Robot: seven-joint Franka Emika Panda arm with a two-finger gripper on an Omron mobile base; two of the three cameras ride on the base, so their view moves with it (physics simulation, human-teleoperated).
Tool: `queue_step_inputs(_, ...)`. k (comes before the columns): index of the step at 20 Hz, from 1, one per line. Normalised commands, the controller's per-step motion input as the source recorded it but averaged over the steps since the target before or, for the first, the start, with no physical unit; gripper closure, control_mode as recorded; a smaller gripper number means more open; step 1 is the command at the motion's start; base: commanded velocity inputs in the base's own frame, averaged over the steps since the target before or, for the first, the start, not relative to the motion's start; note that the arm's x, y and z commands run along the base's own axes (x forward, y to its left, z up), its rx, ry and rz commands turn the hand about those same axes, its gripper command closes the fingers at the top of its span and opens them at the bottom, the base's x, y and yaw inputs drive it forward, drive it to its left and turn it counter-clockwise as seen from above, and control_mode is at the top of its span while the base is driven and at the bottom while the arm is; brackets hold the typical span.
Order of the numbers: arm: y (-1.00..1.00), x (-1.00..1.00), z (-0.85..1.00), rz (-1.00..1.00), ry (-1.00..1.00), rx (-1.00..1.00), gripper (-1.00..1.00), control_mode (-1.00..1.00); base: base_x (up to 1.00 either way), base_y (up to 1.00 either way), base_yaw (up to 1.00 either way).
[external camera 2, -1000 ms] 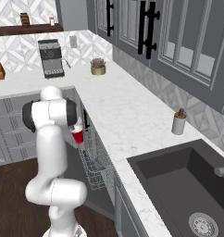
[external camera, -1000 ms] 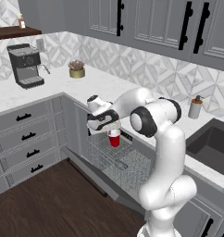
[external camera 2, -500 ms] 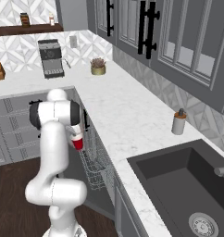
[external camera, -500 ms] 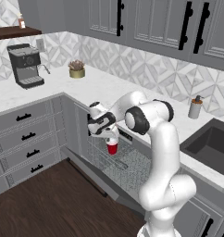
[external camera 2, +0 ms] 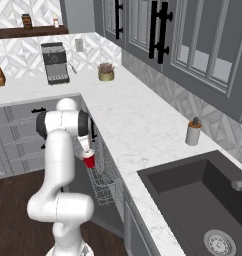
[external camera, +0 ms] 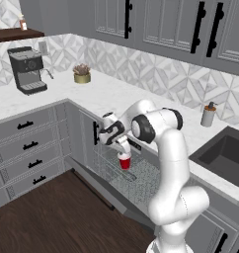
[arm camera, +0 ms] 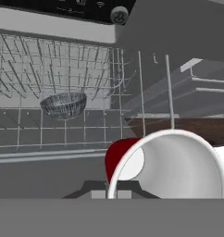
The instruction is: Pick up the cup and bowl from the counter, place them in the dishwasher, and close the dishwasher door.
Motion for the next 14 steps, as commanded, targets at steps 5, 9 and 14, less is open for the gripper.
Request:
queue_step_inputs(5, -0.12, 0.26, -0.17, -0.16, -0.04, -0.05, 1.0, -1.0, 0.0, 0.0, 0.0)
queue_step_inputs(9, 0.0, 0.18, -0.3, -0.14, -0.01, -0.07, 1.0, -1.0, 0.0, 0.0, 0.0)
queue_step_inputs(14, 0.04, 0.41, -0.15, -0.04, 0.0, -0.03, 1.0, -1.0, 0.0, 0.0, 0.0)
